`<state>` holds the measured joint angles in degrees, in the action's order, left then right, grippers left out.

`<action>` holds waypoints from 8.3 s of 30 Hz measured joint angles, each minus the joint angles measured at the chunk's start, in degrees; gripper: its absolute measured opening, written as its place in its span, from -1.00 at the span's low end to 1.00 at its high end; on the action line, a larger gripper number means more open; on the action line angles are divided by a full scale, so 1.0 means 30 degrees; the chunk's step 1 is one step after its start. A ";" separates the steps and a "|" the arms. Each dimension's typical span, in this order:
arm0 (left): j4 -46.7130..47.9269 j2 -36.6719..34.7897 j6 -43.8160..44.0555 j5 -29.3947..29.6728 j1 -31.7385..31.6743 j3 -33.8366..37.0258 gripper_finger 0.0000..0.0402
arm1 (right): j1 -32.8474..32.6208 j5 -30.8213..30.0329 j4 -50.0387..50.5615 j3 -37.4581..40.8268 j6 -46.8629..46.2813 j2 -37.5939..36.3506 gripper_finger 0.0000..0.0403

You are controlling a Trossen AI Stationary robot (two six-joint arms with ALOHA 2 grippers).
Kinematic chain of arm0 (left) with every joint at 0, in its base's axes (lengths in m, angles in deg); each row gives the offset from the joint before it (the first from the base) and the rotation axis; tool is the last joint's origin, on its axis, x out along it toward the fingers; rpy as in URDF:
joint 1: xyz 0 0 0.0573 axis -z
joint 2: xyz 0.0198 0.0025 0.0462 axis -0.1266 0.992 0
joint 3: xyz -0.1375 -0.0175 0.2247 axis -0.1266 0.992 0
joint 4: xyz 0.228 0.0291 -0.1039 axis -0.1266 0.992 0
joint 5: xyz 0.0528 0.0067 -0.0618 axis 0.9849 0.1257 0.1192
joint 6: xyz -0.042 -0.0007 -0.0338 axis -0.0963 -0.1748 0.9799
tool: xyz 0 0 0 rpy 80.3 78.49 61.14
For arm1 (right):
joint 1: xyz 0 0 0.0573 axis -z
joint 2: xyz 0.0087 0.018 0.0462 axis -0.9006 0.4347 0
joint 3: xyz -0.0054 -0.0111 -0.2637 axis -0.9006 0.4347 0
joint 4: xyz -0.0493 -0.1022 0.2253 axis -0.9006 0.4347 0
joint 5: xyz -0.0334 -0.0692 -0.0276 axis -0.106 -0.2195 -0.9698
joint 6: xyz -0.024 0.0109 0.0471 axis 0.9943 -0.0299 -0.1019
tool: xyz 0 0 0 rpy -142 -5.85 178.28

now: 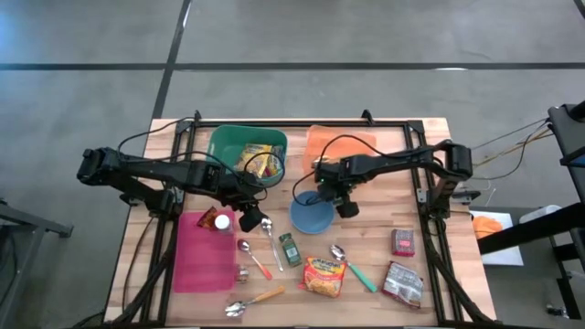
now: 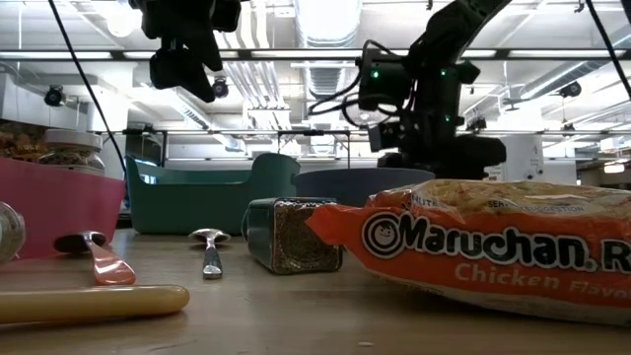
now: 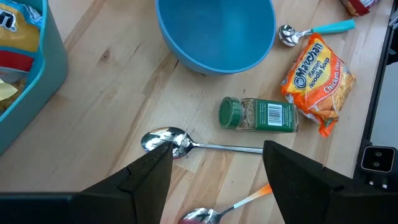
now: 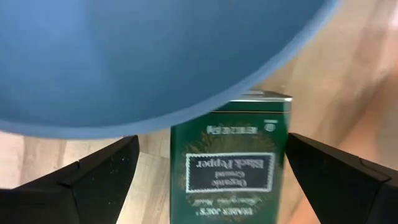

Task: Pick & Place Food Item
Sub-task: Put the green seasoning can into the pink bin

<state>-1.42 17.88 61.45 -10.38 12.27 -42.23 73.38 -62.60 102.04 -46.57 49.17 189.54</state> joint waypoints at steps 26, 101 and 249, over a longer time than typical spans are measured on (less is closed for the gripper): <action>0.0022 0.0000 0.0011 0.0000 0.0000 0.0000 0.25 | -0.0007 -0.0452 0.0443 0.0000 -0.0967 0.0501 0.21; -2.4174 0.1860 -1.8838 1.4863 -0.0838 -0.2013 0.25 | 0.0080 -0.6751 -2.4684 -0.0291 -2.6539 -0.8588 0.21; 1.2102 -0.1486 -0.0491 -0.4264 0.6142 -0.1627 -0.40 | 0.1188 -0.5576 -0.3398 -0.3548 -1.9554 -1.2912 0.83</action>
<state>34.89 13.42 59.98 -23.17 30.69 -47.11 76.94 -79.33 91.85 -57.21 -9.49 150.80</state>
